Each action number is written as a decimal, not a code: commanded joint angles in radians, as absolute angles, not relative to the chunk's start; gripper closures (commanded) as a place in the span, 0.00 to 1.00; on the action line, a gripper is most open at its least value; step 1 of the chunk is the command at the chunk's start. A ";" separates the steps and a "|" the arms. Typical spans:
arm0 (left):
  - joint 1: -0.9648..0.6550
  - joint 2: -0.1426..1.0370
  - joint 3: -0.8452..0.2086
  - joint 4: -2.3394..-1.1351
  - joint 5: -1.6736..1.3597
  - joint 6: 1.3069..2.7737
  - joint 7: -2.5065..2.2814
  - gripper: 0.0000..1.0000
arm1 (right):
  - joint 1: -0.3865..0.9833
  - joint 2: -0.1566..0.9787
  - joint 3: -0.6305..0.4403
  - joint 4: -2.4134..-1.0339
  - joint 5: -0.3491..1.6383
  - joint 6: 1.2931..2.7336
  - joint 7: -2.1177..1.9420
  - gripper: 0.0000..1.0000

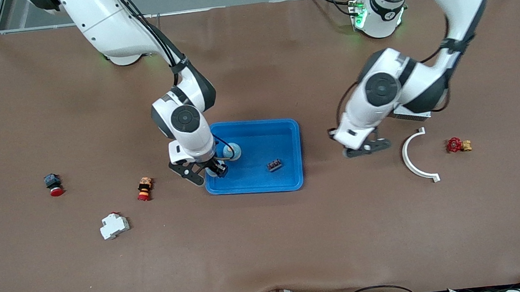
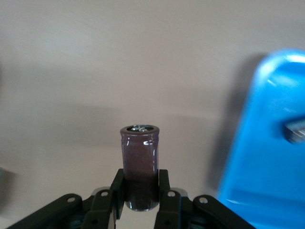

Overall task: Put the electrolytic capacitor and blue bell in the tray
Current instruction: 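Lower the capacitor into the tray with the left gripper while the right gripper follows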

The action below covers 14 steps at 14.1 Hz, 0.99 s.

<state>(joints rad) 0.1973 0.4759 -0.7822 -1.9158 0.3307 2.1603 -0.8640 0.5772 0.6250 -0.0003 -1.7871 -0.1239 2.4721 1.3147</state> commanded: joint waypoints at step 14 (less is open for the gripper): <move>-0.287 0.758 -0.551 -1.661 0.336 2.172 -1.200 0.00 | 0.647 0.827 -0.011 -1.549 -0.153 2.468 1.499 1.00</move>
<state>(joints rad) -0.2891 0.7671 -0.5562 -1.6726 0.3307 2.1808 -1.1837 0.6316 0.7844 -0.0019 -1.5914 -0.1311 2.4683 1.4574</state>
